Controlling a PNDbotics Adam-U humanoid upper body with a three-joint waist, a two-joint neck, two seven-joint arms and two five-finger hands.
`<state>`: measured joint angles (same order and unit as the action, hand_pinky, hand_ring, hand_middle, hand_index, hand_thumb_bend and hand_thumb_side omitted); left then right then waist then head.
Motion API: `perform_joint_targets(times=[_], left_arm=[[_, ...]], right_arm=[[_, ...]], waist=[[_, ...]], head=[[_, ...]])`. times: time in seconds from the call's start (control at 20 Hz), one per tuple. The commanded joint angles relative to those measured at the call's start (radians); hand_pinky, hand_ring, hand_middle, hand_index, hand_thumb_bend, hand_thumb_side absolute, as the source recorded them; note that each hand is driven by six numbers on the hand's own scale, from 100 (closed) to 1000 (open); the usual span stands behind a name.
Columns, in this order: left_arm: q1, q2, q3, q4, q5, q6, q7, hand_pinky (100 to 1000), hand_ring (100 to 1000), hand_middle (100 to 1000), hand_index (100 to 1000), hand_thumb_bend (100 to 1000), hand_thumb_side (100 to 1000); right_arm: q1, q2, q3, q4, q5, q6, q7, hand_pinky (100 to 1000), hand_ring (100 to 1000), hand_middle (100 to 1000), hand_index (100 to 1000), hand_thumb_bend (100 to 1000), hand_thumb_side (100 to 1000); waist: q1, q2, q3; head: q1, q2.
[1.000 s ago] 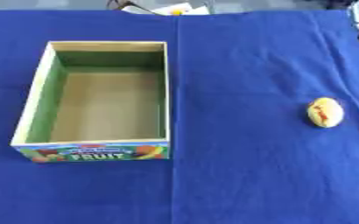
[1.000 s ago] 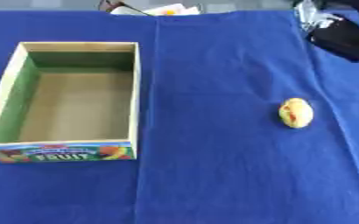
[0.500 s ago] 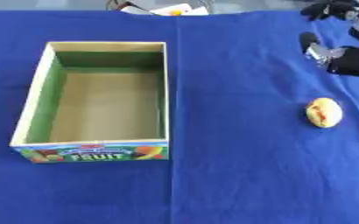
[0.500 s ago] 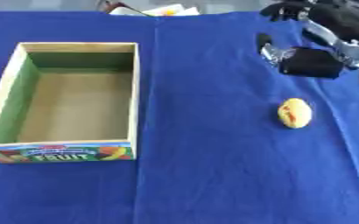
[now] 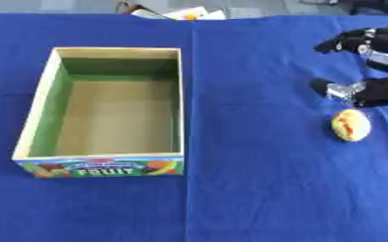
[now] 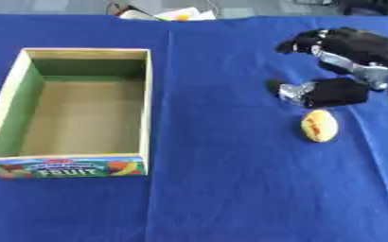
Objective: Pick up objects on the table and place them in the box.
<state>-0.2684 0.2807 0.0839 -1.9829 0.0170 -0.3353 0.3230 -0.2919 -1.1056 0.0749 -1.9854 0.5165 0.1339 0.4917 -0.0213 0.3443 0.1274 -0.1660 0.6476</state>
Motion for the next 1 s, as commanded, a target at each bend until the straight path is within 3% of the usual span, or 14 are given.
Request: perform_joint_targets(times=[0.05,0.4,0.45,0.55,0.6,0.7,0.9,1.0], left_arm=[[-0.013,0.02,-0.001,-0.017,0.005,0.0,-0.003,623,830,864,905,100,1000],[-0.013,0.02,-0.001,-0.017,0.005,-0.001,-0.004,623,830,864,905,100,1000],[-0.014,0.021,0.0,-0.017,0.005,-0.001,-0.003,623,831,864,906,100,1000],[-0.015,0.021,0.0,-0.017,0.004,0.0,-0.003,623,831,864,906,100,1000],[-0.015,0.02,0.001,-0.017,0.004,0.0,-0.003,623,831,864,905,100,1000],[-0.015,0.02,0.001,-0.017,0.003,0.0,-0.003,624,831,863,905,100,1000],[-0.015,0.02,0.002,-0.017,0.001,0.001,-0.003,623,831,863,906,100,1000],[-0.015,0.02,0.002,-0.017,0.001,0.002,-0.003,623,832,863,905,100,1000]], right_arm=[[0.009,-0.027,-0.02,-0.015,-0.017,0.011,0.03,917,885,856,1000,266,842],[0.017,-0.026,-0.025,-0.015,-0.028,0.024,0.045,917,885,856,1000,266,842],[0.026,-0.027,-0.022,-0.007,-0.023,0.029,0.05,946,898,887,1000,100,514],[0.047,-0.024,-0.023,0.004,-0.005,0.04,0.07,953,903,896,1000,100,482],[0.057,-0.023,-0.025,0.007,0.003,0.043,0.08,955,906,903,1000,140,542],[0.072,-0.019,-0.03,0.017,0.013,0.05,0.088,955,911,912,1000,406,743],[0.096,-0.01,-0.041,0.06,0.011,0.065,0.066,959,917,926,1000,484,913],[0.103,-0.006,-0.043,0.081,0.003,0.068,0.05,961,920,929,1000,487,902]], waist=[[-0.001,-0.015,0.002],[-0.001,-0.014,0.003],[-0.002,-0.012,0.001],[-0.003,-0.01,0.002],[-0.003,-0.01,0.002],[-0.004,-0.01,0.001],[-0.006,-0.008,-0.002],[-0.006,-0.007,-0.003]], head=[[0.001,-0.014],[0.002,-0.015],[0.004,-0.017],[0.003,-0.018],[0.004,-0.018],[0.005,-0.02],[0.008,-0.024],[0.009,-0.024]])
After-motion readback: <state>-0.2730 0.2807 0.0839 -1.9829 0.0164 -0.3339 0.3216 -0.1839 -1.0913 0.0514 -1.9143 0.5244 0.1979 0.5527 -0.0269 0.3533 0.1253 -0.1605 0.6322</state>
